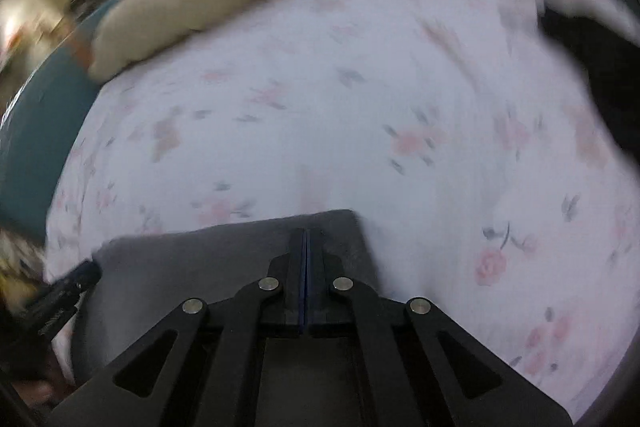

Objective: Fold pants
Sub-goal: 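Open both grippers and press the folded pants bundle flat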

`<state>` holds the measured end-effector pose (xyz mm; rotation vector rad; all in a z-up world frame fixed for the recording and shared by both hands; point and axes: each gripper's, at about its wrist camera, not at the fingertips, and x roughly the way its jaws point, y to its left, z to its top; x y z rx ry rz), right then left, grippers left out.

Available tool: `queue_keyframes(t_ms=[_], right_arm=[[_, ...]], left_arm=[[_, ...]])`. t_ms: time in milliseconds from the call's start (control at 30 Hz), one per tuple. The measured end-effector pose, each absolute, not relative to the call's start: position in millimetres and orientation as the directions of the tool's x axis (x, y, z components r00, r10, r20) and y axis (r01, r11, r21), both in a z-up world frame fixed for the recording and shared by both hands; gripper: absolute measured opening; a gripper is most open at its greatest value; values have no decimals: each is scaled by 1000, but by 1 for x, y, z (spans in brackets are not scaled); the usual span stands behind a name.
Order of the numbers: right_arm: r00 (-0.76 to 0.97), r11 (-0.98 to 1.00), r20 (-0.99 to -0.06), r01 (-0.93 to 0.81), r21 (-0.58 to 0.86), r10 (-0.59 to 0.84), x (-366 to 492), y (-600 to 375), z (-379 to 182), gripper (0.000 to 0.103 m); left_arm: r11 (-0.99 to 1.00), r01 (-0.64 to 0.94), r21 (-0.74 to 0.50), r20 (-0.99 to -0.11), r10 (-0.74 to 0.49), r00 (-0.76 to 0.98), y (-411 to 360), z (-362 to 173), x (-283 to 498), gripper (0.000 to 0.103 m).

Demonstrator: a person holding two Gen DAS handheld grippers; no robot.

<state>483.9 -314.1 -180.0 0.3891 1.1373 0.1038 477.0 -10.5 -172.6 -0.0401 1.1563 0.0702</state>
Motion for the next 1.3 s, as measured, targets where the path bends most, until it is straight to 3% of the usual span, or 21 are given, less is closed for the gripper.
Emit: queue_keyframes(t_ms=[67,267,333,467,567,600,733,833,900,1000,1067,1100,1133,1200,1267,1300], right_arm=[[436,923,-855,125,365,280,482,-330,-171,7],[460,913,-811,1,409,362,402,-355,-113,7],[427,890,-801,-18,456,420,369,-349,-109,8],[328,830,-777,-41,556,537,317,-323,-118,8],[272,833,-790,-101,544,549,293,-288,-136,8],[274,855,-812,-112,506,516,290,-280,-144,0],[320,908,-852,-96,407,415,290,-288,-169,0],[371,968,-897,-27,249,241,291,-308,-162,0],[359,955,-900,69,289,246,294,-336,-165,2],[369,897,-856,110,427,362,290,-359,-156,1],[428,898,-824,60,435,371,281,-353,-130,1],[445,904,-817,38,425,366,278,-348,-121,1],[459,917,-817,14,399,349,273,-340,-111,8],[488,930,-809,-18,366,328,263,-327,-95,16],[527,936,-788,-44,350,319,256,-316,-80,25],[546,941,-778,-60,333,310,250,-309,-71,34]], left_arm=[[995,-101,-17,-910,27,414,9,-166,473,6],[994,-39,-100,-867,-68,494,39,-115,404,11],[990,9,-141,-858,-126,499,36,-104,369,17],[977,140,-160,-862,-207,464,-3,-99,314,17],[964,254,-81,-897,-182,403,-44,-119,295,7],[966,251,-70,-905,-167,392,-48,-127,293,7],[966,258,8,-923,-92,374,-44,-155,298,2],[967,219,133,-898,24,439,-35,-147,299,2],[981,110,160,-902,100,420,-14,-148,308,1],[995,26,92,-925,76,373,11,-141,311,1],[990,19,137,-886,114,449,5,-119,299,13],[991,18,134,-872,110,476,1,-111,293,35],[994,11,111,-858,90,506,-5,-97,282,60],[998,12,66,-832,49,553,-13,-80,265,73],[998,55,34,-798,-6,602,-28,-62,242,74],[996,76,38,-786,-17,618,-36,-57,234,74]])
